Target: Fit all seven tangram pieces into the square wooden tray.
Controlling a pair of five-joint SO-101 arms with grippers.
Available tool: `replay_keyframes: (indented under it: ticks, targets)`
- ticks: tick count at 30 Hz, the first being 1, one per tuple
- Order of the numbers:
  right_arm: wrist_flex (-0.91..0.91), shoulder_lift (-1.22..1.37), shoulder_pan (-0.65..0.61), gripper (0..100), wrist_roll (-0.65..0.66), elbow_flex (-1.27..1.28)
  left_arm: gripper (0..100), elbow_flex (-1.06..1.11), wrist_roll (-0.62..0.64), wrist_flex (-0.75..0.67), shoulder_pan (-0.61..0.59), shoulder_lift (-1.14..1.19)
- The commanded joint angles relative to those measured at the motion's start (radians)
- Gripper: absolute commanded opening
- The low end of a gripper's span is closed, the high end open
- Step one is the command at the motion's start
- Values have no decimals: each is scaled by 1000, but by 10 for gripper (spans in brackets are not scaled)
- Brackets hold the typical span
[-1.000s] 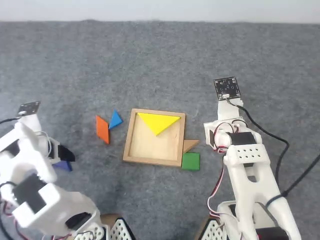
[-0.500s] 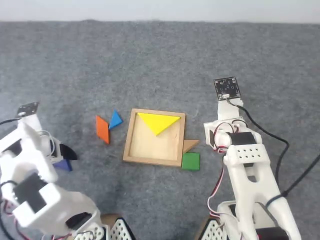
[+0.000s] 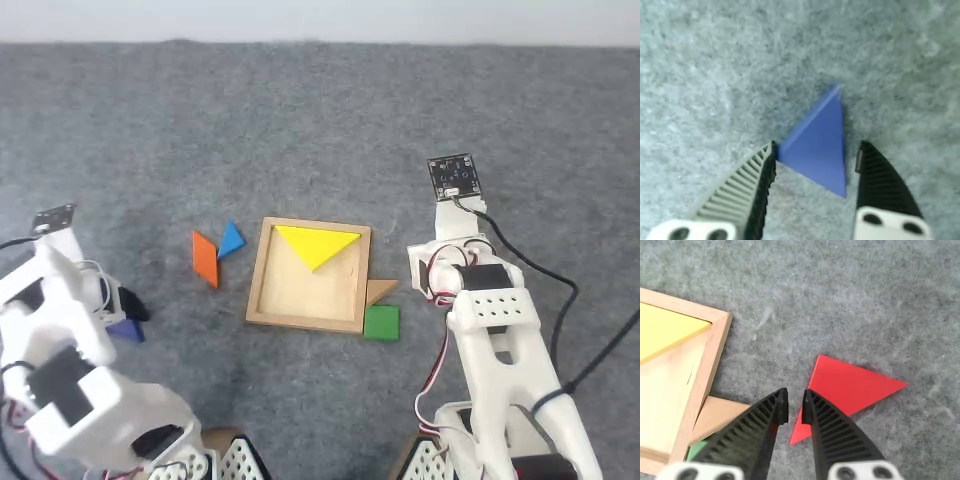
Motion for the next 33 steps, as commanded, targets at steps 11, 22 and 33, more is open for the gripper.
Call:
replay_keyframes:
  ticks: [11, 22, 33]
  targets:
    - [-1, -41, -2, 62, 9, -11, 201, -7, 9, -9, 6, -8]
    - [-1, -41, -2, 62, 9, -11, 167, -5, 8, -9, 6, -8]
    - [-1, -41, -2, 62, 9, -11, 166, -5, 5, -2, 8, -18]
